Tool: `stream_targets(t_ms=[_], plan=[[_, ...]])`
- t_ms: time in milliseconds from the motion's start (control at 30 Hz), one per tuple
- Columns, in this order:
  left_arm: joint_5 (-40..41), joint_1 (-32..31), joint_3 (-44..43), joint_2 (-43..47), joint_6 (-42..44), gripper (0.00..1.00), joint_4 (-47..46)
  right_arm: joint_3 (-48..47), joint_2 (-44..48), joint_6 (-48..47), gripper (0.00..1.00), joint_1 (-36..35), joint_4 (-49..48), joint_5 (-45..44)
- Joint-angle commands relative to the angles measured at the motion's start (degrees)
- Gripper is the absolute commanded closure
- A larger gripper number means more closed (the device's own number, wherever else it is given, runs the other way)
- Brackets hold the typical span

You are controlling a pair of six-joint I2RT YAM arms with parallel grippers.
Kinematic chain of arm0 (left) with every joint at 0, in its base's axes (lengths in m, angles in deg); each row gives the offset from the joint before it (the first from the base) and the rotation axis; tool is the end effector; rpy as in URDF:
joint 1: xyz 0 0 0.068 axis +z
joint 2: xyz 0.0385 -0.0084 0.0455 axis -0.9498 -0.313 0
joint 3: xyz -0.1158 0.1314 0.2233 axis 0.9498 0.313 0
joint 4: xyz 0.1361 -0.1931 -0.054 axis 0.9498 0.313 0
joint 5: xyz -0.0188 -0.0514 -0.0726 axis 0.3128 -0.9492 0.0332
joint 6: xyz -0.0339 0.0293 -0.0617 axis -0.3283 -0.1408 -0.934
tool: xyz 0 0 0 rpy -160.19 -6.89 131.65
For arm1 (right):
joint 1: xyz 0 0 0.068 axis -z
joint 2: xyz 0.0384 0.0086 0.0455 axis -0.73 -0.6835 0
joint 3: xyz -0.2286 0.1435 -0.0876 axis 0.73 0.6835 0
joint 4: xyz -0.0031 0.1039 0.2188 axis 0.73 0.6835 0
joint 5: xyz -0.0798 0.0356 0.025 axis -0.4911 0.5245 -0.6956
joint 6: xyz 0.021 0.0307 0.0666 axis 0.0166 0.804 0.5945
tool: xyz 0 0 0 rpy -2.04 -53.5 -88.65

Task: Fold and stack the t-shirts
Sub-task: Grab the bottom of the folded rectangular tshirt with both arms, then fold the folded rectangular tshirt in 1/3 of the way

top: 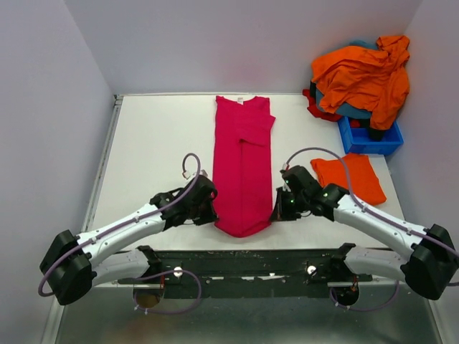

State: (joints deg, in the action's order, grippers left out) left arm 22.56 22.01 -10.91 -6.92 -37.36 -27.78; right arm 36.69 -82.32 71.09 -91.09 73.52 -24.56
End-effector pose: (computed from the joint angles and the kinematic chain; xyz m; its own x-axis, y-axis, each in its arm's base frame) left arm 0.1262 -0.1462 0.2011 -0.9158 -0.2882 -0.2796 -0.1268 0.8684 -0.4794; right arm 0.1354 0.1467 0.2051 -0.9571 -0.0021 -0.2898 -0.1406 0.8776 0.4582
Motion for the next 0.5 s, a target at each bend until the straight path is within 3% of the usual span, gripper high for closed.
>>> stream_targets(t_ms=[0,133,467], plan=[[0.5,7.5,-5.6,-1.9,3.3,1.0,-5.2,-7.5,-3.2,-6.6,0.99,7.8,0.2,0.9],[2.6,14.0,-14.1,-10.2,9.1,1.0,-7.0,-15.9,-11.5,-11.1,0.99,14.9,-1.0,6.5],[2.9,23.6,-33.1,-33.5,13.7,1.0,-11.4,-37.6,-37.3,-13.8,0.99,22.5,0.0,6.6]])
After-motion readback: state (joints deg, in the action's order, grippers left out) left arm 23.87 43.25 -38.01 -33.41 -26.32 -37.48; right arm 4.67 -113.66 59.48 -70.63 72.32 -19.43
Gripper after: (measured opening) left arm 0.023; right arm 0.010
